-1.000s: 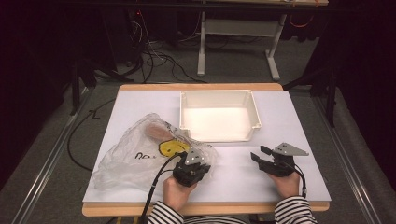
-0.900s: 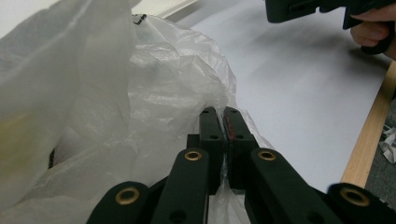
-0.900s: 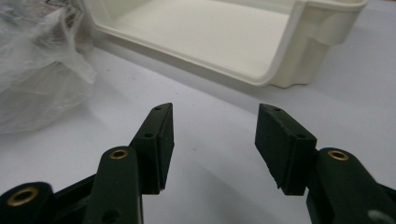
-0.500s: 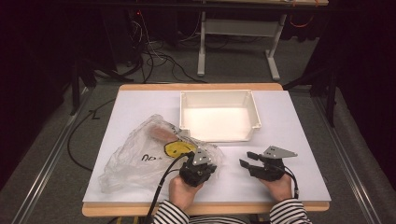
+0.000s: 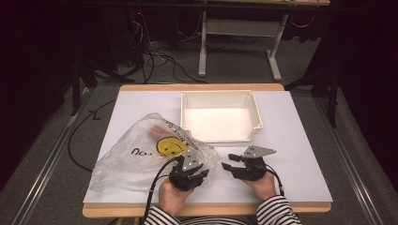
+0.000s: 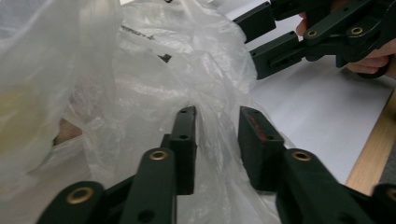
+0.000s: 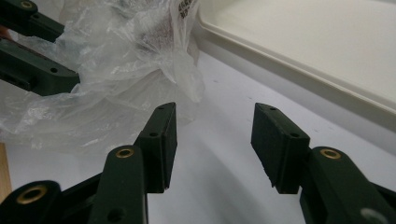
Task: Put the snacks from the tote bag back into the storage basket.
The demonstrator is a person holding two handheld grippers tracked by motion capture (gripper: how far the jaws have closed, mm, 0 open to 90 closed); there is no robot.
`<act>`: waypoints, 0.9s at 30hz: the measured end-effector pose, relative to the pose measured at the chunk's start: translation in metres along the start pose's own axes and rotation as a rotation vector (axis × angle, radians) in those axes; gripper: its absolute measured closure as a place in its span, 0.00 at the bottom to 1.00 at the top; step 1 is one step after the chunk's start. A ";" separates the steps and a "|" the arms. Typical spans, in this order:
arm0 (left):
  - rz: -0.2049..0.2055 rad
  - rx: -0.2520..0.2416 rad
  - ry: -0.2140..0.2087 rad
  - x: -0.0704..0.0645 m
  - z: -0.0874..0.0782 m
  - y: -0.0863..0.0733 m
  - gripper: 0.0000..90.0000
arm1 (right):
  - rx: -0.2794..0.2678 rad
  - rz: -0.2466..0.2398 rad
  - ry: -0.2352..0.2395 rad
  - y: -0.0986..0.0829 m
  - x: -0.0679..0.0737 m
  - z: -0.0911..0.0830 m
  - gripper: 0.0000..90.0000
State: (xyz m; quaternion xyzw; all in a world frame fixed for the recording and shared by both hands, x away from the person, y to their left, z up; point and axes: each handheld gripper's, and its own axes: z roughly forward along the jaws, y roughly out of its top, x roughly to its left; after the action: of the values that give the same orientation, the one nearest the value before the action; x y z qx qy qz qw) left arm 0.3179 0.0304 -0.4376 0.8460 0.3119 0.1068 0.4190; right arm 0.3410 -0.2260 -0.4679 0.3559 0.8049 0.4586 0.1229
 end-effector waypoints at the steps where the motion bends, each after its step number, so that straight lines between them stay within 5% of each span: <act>1: 0.003 -0.003 0.023 0.001 -0.005 -0.002 0.72 | 0.000 -0.003 0.003 0.001 0.001 0.002 0.59; 15: -0.017 -0.044 0.084 0.013 -0.039 -0.007 0.52 | -0.001 -0.036 0.067 0.007 0.012 0.018 1.00; 27: -0.029 -0.084 0.138 0.022 -0.060 -0.006 0.44 | 0.015 -0.026 0.047 -0.002 0.004 0.008 1.00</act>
State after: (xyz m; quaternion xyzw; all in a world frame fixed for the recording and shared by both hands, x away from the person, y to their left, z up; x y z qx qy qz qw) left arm 0.3055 0.0851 -0.4062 0.8139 0.3472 0.1716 0.4330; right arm 0.3417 -0.2186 -0.4730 0.3354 0.8155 0.4594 0.1070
